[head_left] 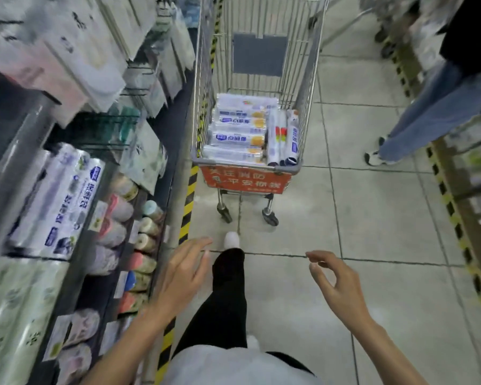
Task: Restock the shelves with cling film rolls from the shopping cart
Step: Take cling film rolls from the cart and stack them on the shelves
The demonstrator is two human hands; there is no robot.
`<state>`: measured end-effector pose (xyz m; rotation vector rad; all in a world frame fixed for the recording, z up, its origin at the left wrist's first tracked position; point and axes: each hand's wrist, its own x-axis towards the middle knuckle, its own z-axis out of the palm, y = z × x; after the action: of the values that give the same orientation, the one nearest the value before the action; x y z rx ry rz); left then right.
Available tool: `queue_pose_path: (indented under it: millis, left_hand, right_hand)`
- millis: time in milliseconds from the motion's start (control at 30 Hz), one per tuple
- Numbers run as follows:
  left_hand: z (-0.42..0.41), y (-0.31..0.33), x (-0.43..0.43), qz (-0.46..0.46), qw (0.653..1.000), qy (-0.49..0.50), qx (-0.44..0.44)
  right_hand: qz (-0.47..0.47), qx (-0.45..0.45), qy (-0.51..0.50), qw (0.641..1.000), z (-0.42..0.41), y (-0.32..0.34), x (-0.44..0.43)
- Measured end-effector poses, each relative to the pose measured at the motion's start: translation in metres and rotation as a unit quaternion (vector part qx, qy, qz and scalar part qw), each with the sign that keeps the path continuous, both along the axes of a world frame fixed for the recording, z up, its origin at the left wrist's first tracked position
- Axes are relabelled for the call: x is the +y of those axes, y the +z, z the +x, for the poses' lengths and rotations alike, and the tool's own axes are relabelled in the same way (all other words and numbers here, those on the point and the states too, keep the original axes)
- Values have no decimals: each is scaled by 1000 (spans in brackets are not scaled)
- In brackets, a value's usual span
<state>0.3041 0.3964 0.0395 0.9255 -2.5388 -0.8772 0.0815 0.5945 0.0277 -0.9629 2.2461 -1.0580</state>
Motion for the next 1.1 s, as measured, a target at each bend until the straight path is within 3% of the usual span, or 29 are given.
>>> queue_pose_path:
  millis: [333, 500, 633, 733, 833, 933, 1100]
  left_hand:
    - [-167, -36, -212, -131, 990, -60, -1]
    - [-219, -73, -275, -123, 985, -101, -60]
    - [-243, -122, -302, -60, 972, -119, -192]
    - [-255, -153, -311, -6, 951, -131, -278]
    - [-264, -167, -314, -19, 929, -150, -338]
    - [-268, -174, -314, -23, 929, -142, -341]
    - [-276, -166, -320, -53, 917, -175, -354]
  right_hand:
    - [0, 13, 44, 999, -145, -7, -227]
    - [55, 18, 111, 992, -199, -48, -339]
    - [129, 50, 194, 971, -222, -103, -411]
    - [195, 79, 238, 948, -226, -143, -443]
    - [233, 149, 275, 921, -222, -173, -454]
    - [248, 243, 279, 895, -220, -187, -461]
    - [295, 293, 267, 869, -213, -187, -477]
